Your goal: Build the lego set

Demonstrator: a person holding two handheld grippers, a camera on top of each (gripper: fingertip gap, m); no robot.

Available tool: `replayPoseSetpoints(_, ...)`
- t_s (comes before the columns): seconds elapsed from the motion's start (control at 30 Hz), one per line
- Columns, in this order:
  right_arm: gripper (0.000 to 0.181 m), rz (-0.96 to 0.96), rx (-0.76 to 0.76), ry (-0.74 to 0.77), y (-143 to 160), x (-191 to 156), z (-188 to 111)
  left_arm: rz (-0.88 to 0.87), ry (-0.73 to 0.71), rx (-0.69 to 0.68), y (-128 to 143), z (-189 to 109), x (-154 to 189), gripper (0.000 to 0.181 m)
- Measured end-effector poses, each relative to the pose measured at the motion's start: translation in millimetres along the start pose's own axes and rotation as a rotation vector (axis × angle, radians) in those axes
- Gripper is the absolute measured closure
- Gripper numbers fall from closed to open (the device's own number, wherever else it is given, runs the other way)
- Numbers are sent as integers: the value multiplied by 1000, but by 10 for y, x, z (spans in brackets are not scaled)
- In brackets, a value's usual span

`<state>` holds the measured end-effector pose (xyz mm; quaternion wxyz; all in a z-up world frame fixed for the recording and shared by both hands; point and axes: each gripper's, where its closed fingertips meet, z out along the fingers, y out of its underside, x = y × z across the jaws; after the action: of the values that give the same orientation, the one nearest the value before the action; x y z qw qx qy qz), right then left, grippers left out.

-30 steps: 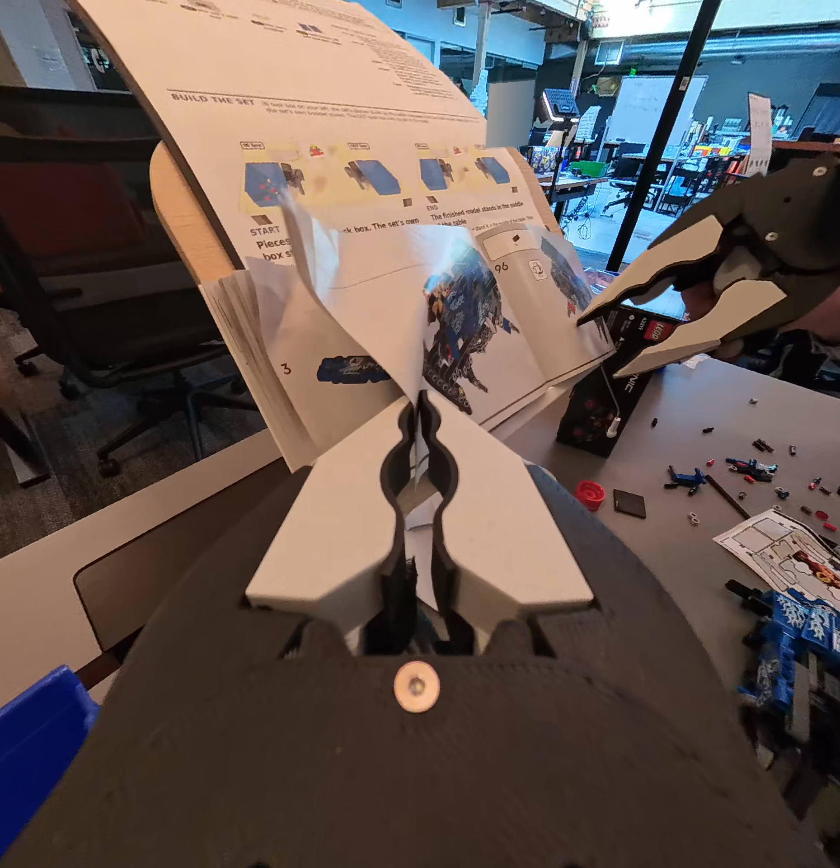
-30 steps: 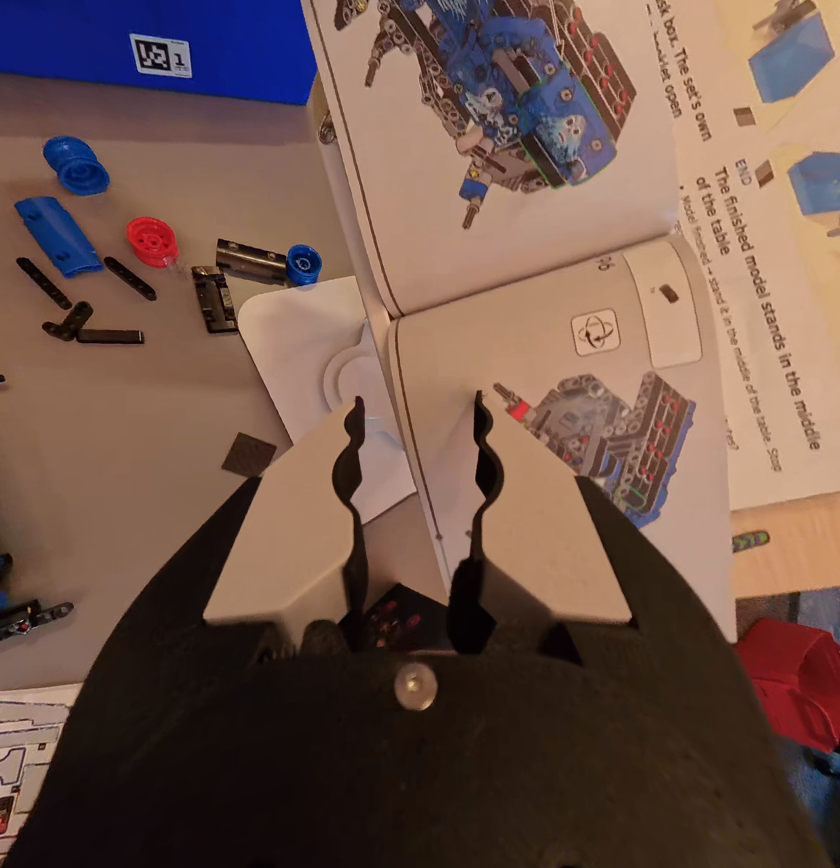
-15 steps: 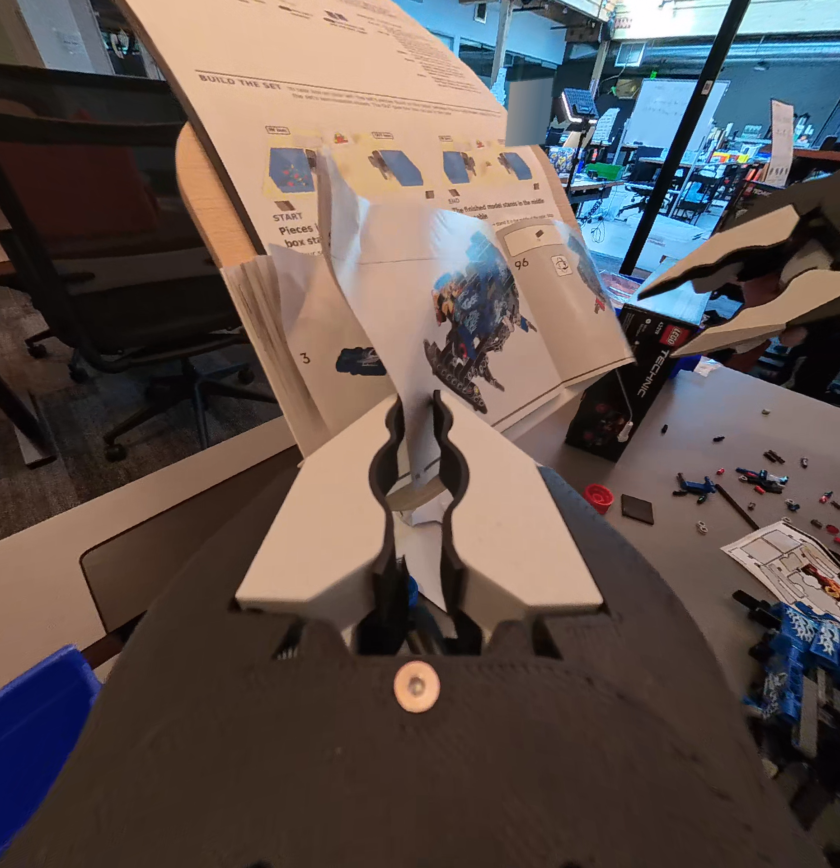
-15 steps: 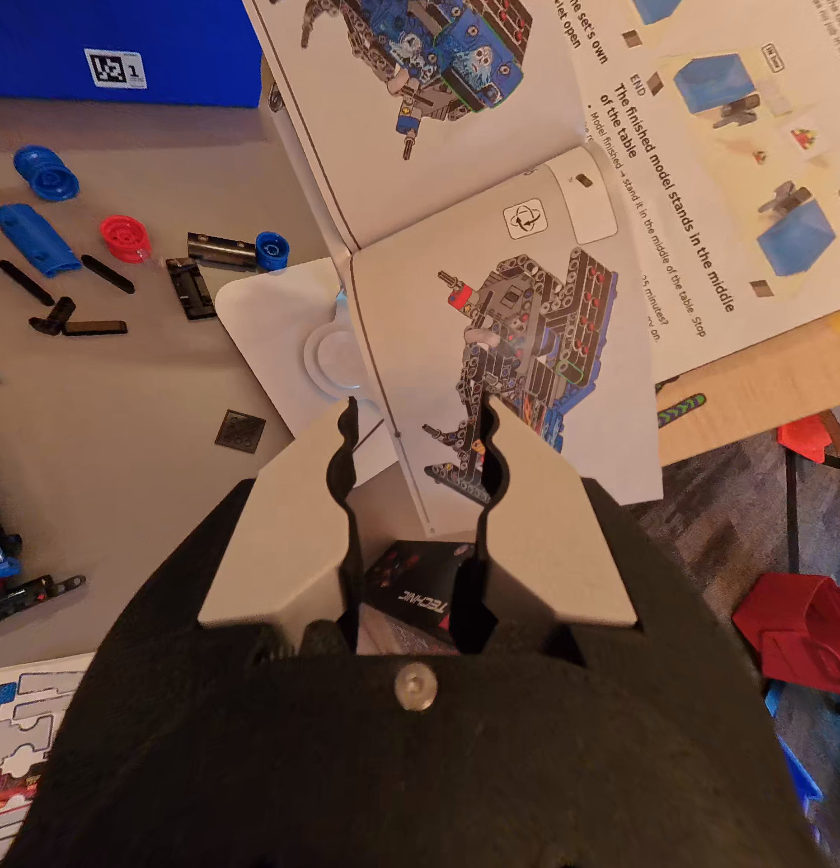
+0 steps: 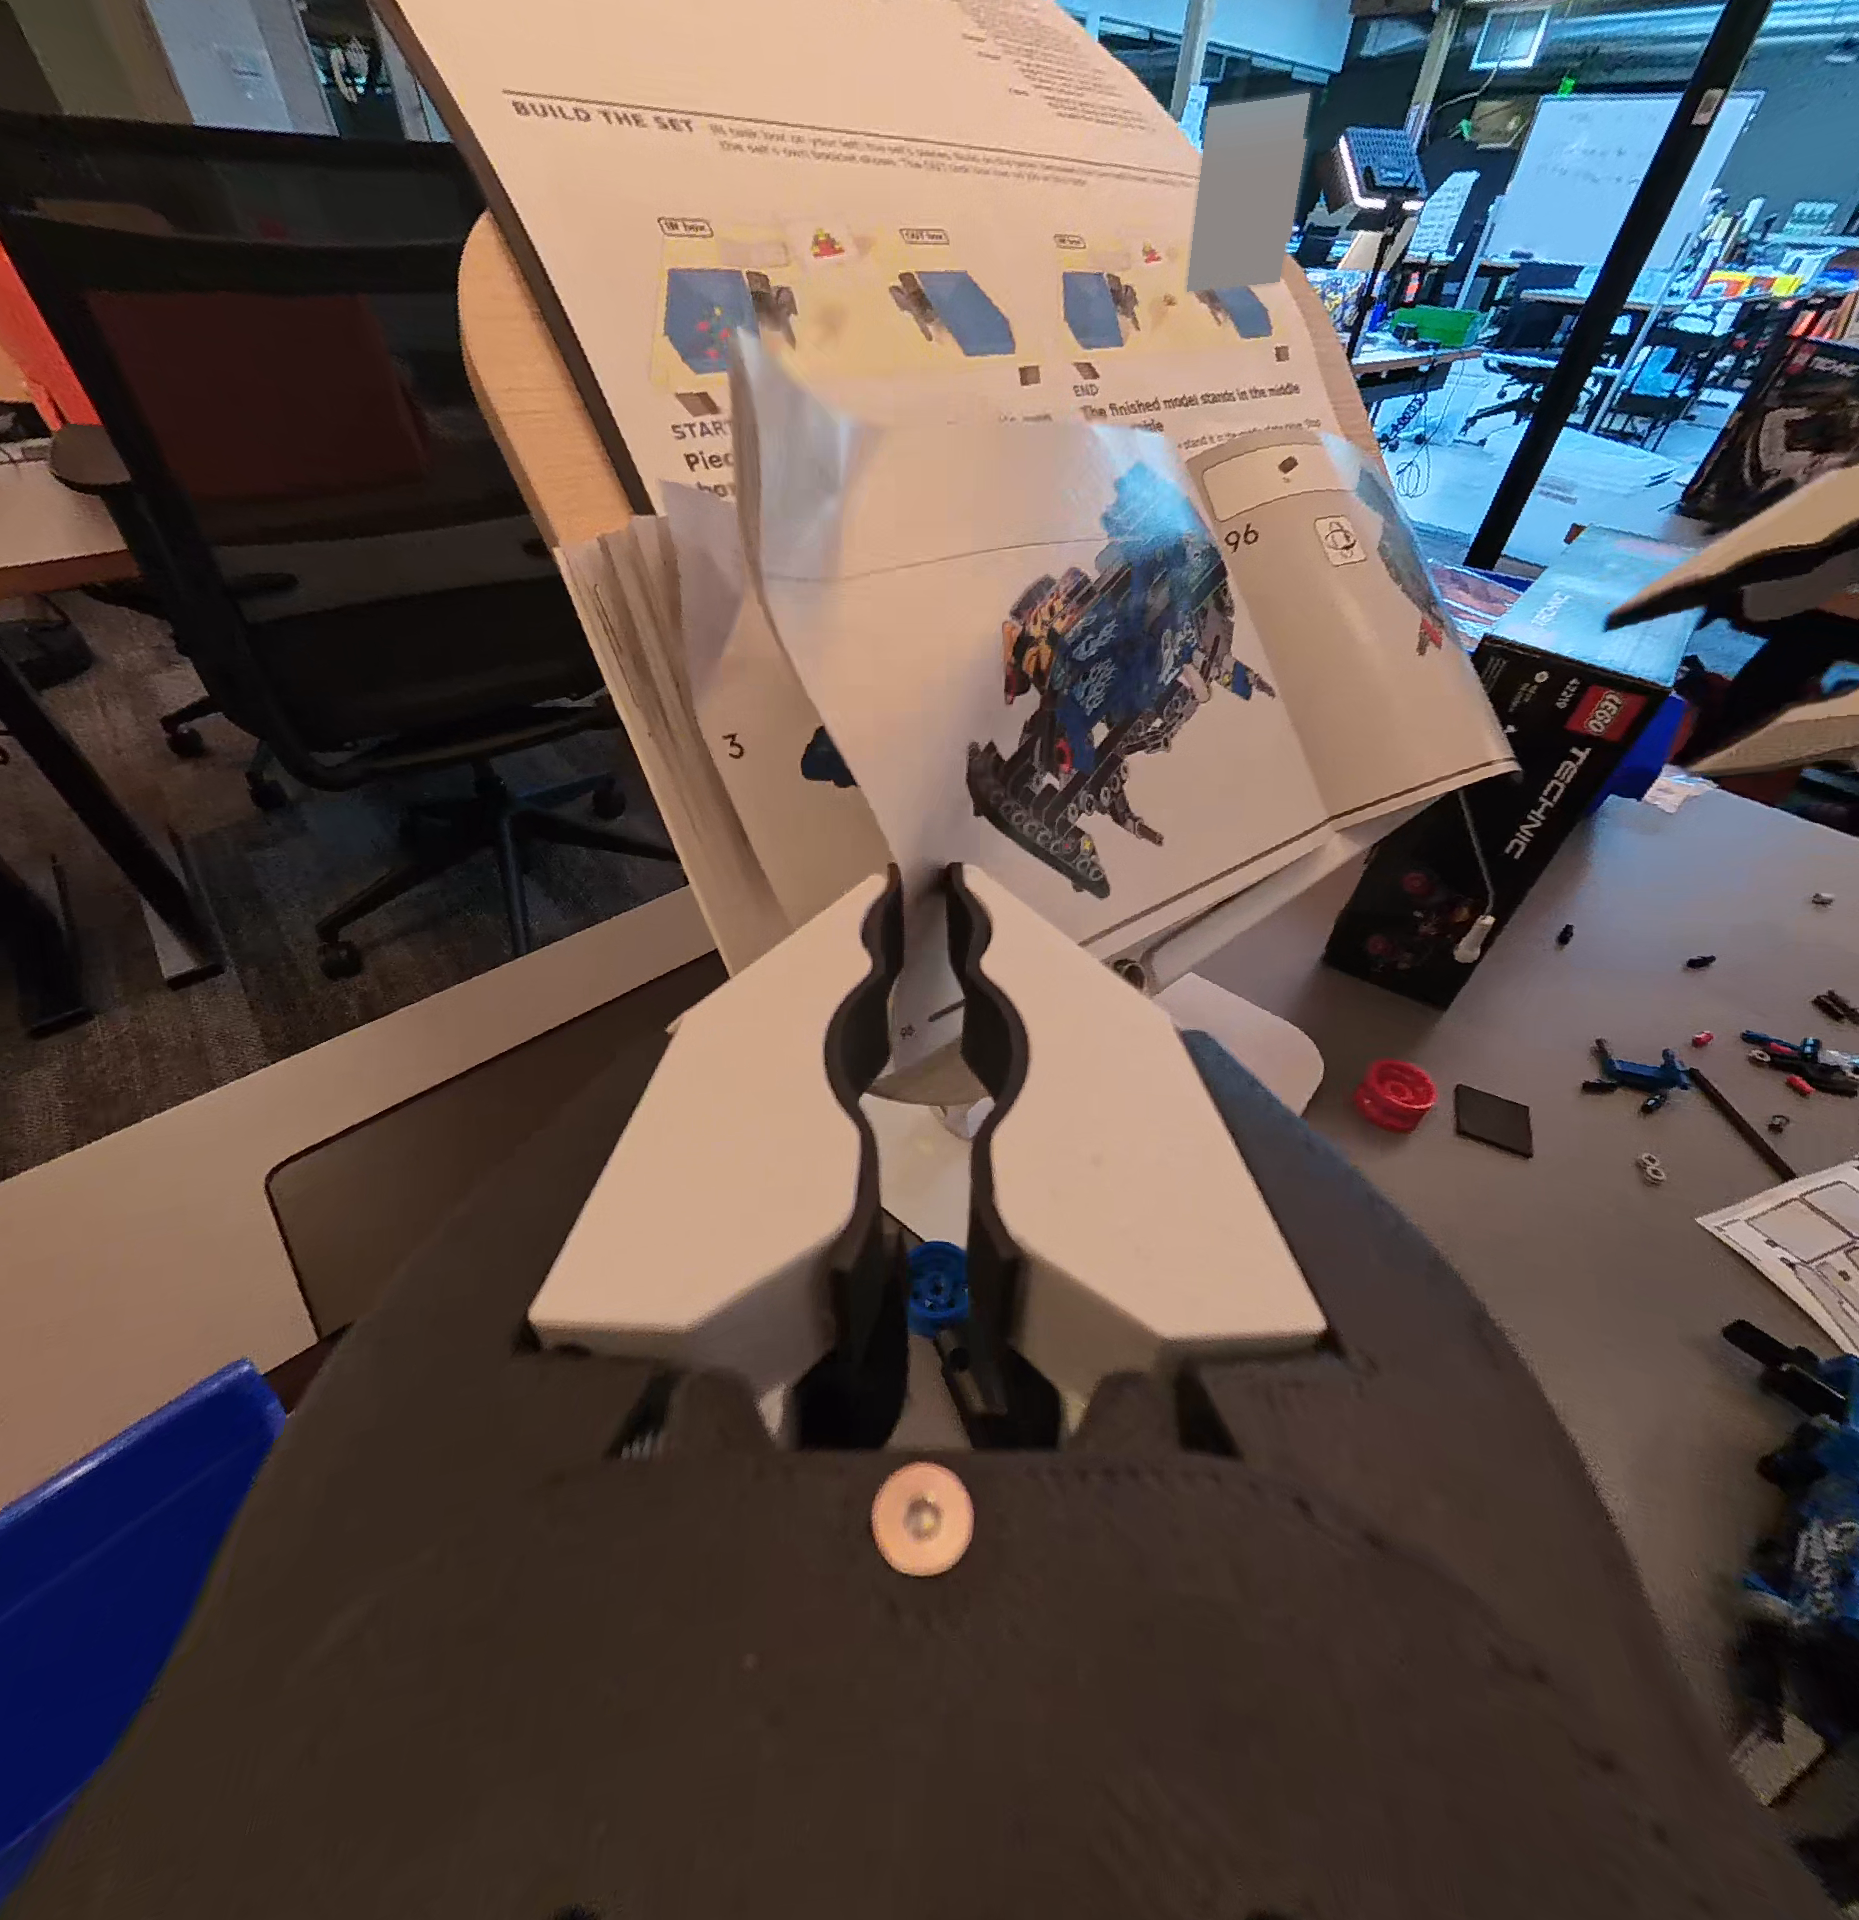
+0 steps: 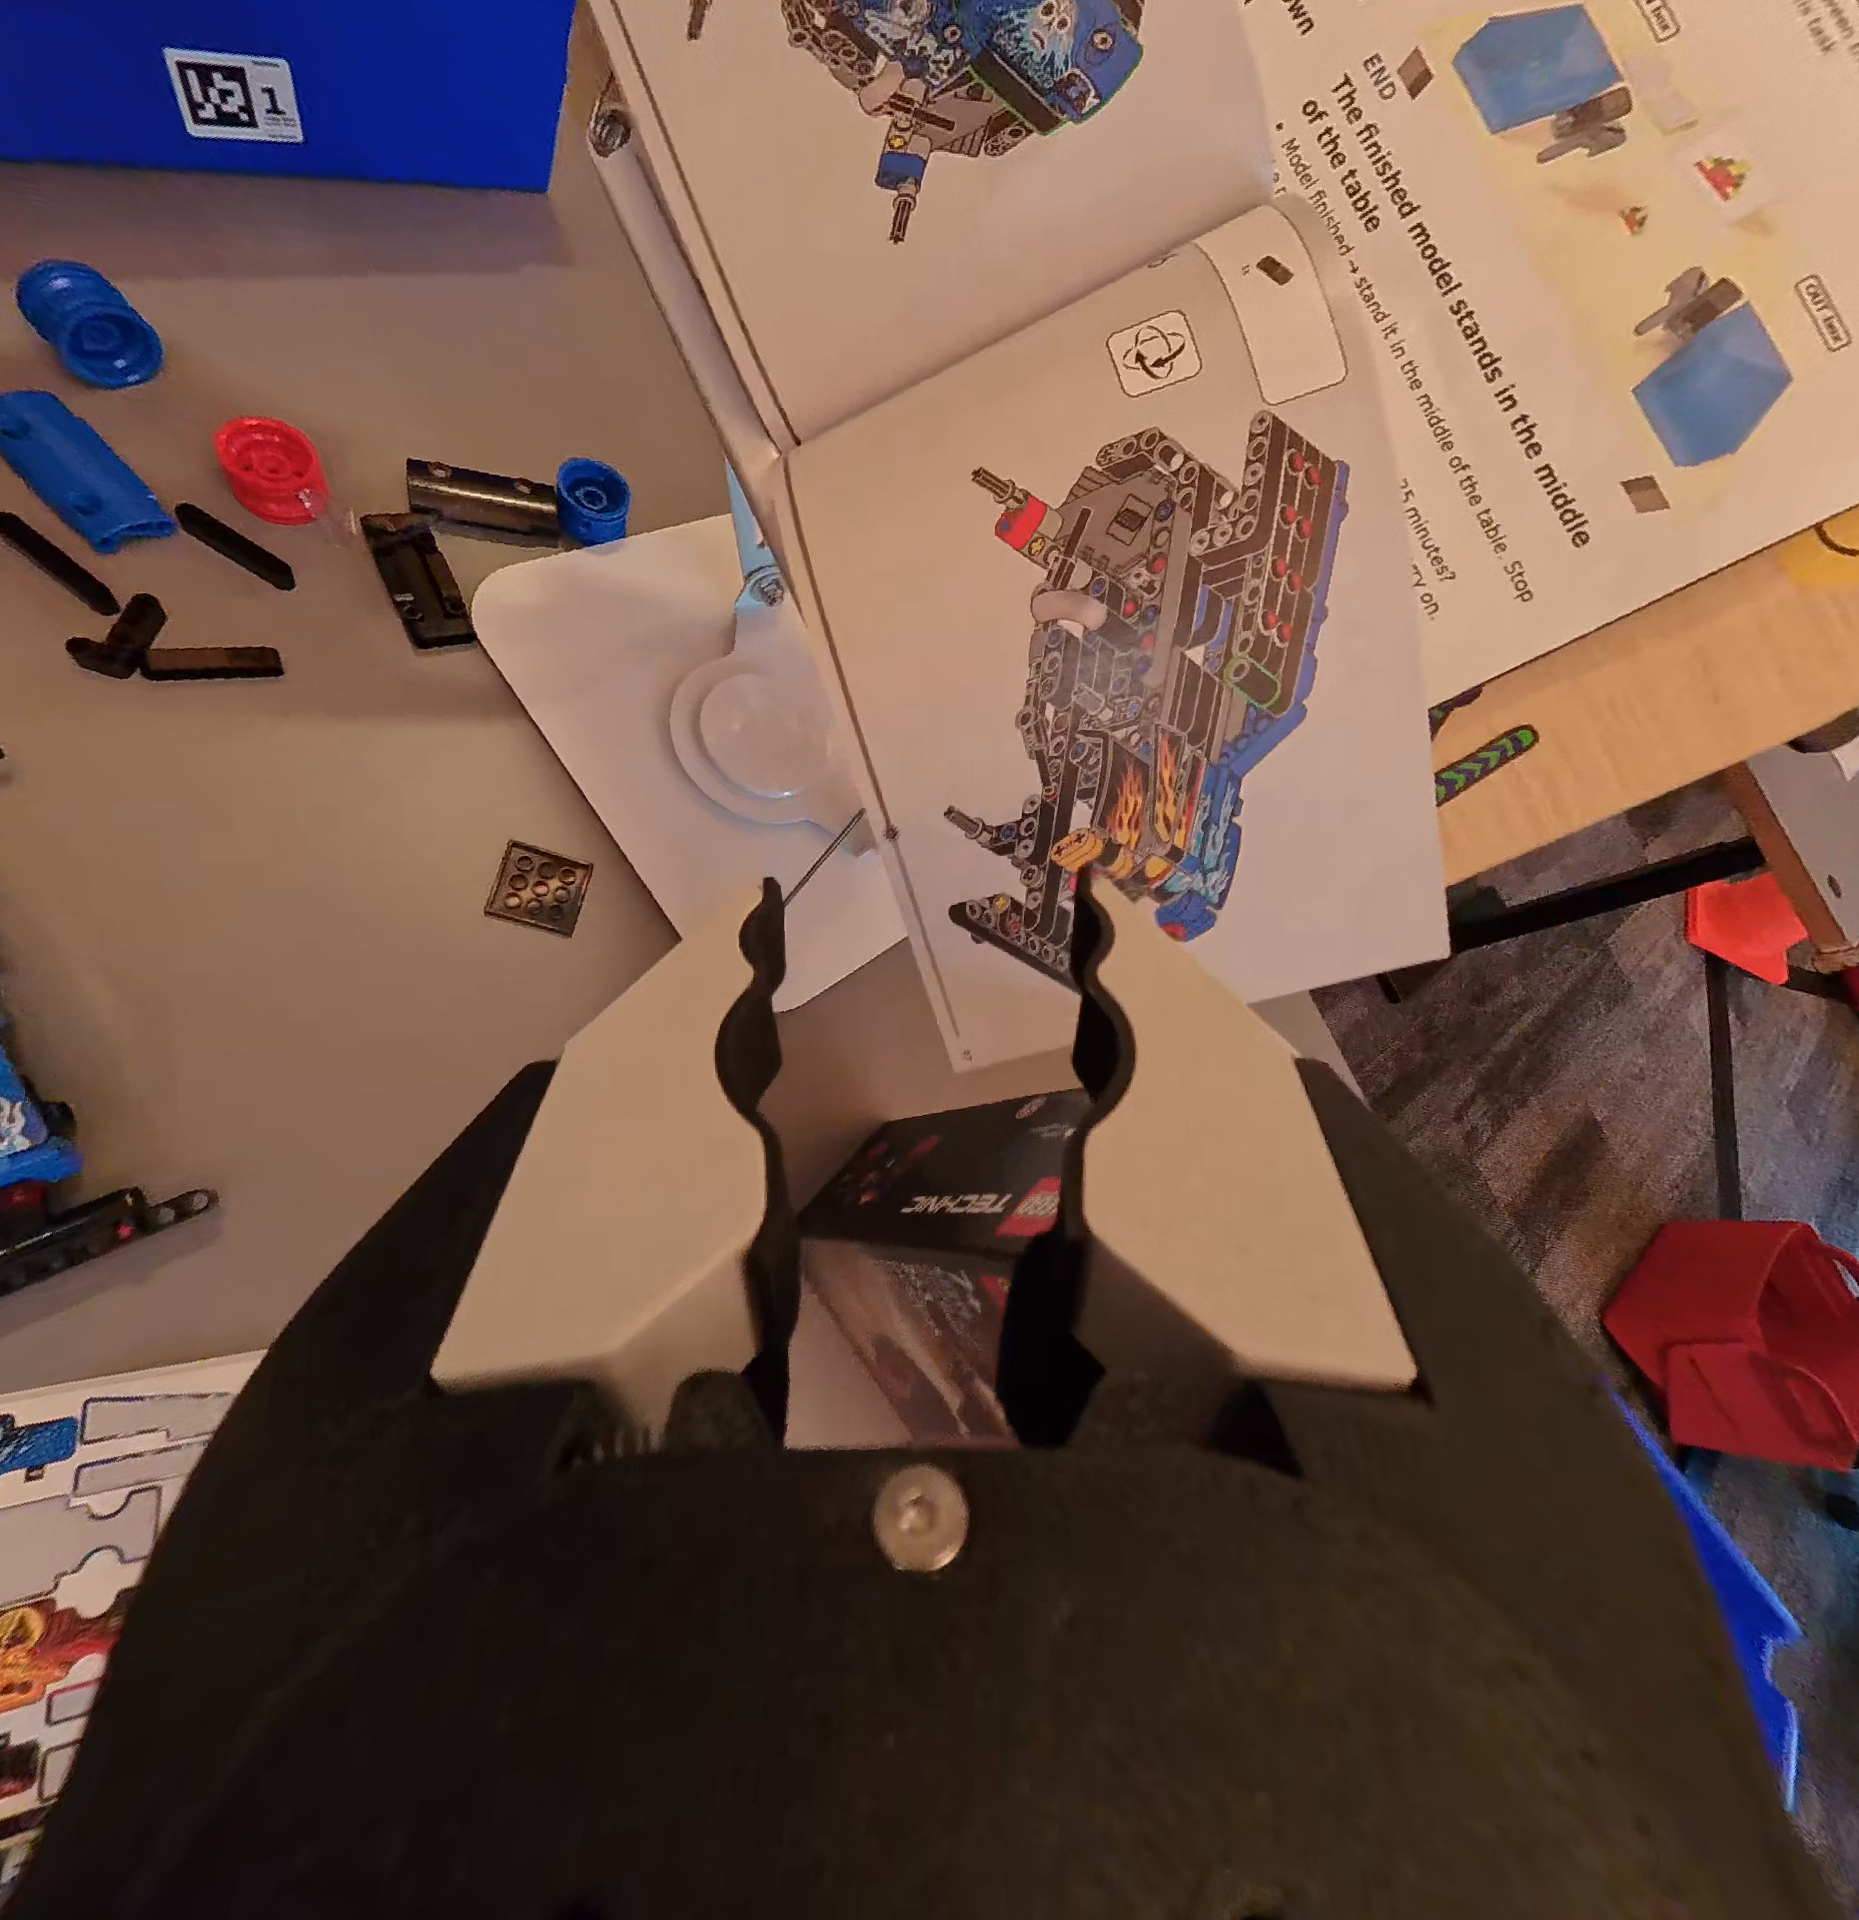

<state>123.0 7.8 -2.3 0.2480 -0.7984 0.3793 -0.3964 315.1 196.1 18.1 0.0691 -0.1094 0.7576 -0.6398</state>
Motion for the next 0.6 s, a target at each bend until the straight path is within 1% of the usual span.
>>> replayPoseSetpoints(0.13, 126, 9, -12, -39, 144, -169, -7, 30, 6, 14, -5, 13, 14, 181)
replayPoseSetpoints(0.2, 126, 14, -24, -46, 238, -236, -15, 29, 11, 11, 2, 21, 22, 180)
replayPoseSetpoints(0.33, 126, 39, -7, -81, 326, -400, -65, 27, 29, 20, -11, 11, 49, 181)
replayPoseSetpoints(0.47, 126, 50, 10, -102, 384, -546, -106, 39, 18, 47, -45, -14, 24, 175)
replayPoseSetpoints(0.6, 127, 66, 9, -133, 482, -662, -79, 40, 40, 50, -35, -15, 46, 175)
